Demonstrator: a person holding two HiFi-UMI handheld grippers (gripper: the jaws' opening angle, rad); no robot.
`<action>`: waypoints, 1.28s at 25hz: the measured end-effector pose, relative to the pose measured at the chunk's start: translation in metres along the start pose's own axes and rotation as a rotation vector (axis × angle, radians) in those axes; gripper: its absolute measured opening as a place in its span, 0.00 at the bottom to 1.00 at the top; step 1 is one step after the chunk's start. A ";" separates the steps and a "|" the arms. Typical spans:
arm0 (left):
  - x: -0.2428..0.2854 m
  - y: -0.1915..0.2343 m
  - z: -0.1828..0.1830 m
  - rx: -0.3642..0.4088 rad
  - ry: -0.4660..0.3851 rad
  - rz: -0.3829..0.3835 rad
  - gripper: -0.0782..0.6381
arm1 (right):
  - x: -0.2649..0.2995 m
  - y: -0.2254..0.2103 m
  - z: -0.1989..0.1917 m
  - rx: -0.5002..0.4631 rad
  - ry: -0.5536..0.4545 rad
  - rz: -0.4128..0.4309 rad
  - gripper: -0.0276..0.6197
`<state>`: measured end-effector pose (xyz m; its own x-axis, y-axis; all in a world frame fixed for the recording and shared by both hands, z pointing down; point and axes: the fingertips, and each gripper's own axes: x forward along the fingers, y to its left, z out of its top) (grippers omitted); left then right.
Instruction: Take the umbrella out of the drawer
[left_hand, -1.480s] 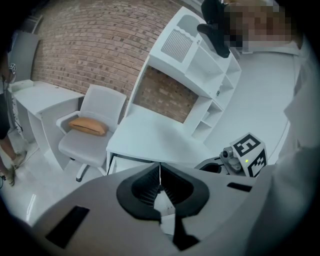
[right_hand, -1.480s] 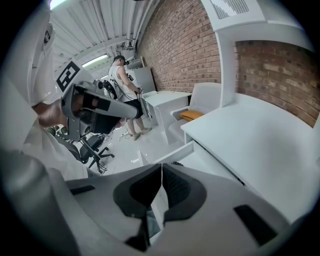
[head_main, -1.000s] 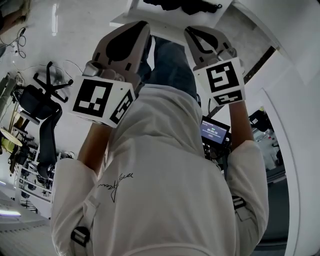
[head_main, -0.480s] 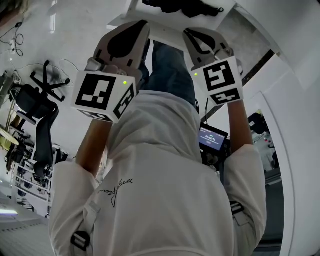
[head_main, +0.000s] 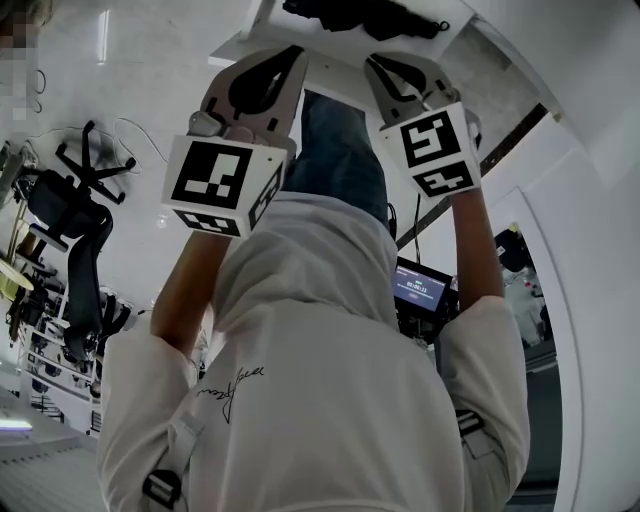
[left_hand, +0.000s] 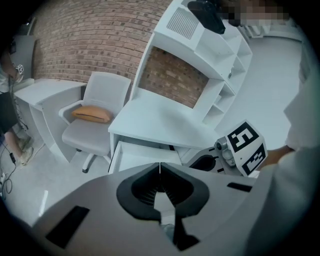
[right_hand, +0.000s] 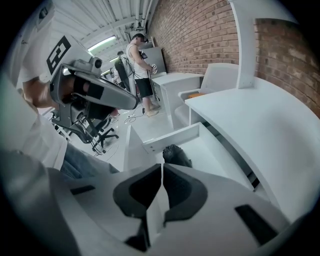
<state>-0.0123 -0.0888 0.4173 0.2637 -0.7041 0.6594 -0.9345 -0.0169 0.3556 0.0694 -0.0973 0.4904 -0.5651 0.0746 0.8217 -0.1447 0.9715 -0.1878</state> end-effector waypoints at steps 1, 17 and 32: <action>0.002 0.001 -0.001 0.002 0.004 0.001 0.13 | 0.003 -0.001 -0.001 -0.001 0.005 0.000 0.08; 0.026 0.012 -0.025 -0.032 0.042 0.001 0.13 | 0.043 -0.014 -0.014 -0.046 0.074 -0.006 0.08; 0.036 0.018 -0.032 -0.060 0.054 0.020 0.13 | 0.074 -0.037 -0.032 -0.126 0.146 -0.044 0.09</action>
<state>-0.0123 -0.0918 0.4689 0.2587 -0.6646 0.7010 -0.9241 0.0411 0.3800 0.0591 -0.1206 0.5759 -0.4356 0.0540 0.8985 -0.0589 0.9943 -0.0884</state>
